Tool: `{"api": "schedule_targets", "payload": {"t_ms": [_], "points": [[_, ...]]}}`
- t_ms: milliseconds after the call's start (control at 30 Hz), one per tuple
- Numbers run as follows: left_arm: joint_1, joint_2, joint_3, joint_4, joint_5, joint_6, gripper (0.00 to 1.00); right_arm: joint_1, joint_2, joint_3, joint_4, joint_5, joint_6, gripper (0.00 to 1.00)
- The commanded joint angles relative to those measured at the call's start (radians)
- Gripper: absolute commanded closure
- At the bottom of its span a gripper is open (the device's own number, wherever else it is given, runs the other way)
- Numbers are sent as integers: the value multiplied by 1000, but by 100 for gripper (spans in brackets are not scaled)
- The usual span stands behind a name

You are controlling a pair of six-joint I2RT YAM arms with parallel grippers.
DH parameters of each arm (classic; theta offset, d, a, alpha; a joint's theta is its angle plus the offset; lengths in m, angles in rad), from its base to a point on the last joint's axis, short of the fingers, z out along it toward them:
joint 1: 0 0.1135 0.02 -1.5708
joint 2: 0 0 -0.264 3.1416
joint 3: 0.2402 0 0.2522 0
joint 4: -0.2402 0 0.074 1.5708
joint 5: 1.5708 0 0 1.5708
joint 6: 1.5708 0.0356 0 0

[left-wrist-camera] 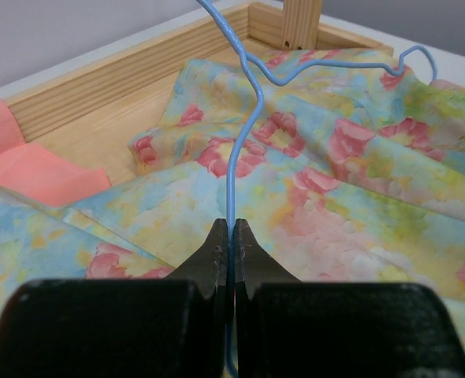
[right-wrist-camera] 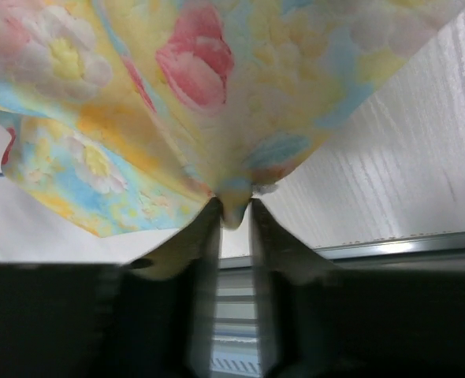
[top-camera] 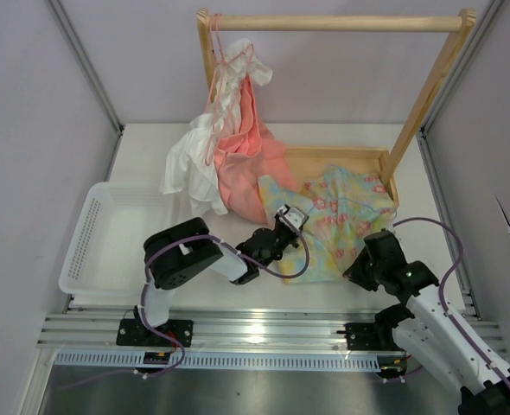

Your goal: Place the skirt on the hanger

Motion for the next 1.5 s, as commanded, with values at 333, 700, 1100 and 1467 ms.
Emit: {"api": "schedule_targets", "payload": {"t_ms": [333, 700, 1100, 1467], "points": [[18, -315, -42, 57, 125, -44, 100, -80, 175, 434, 18, -32, -138, 39], [17, -535, 111, -282, 67, 48, 100, -375, 316, 688, 134, -290, -176, 38], [23, -472, 183, -331, 8, 91, 100, -251, 433, 732, 231, -240, -139, 38], [43, -337, 145, -302, -52, -35, 100, -248, 230, 340, 288, -184, -81, 31]]}}
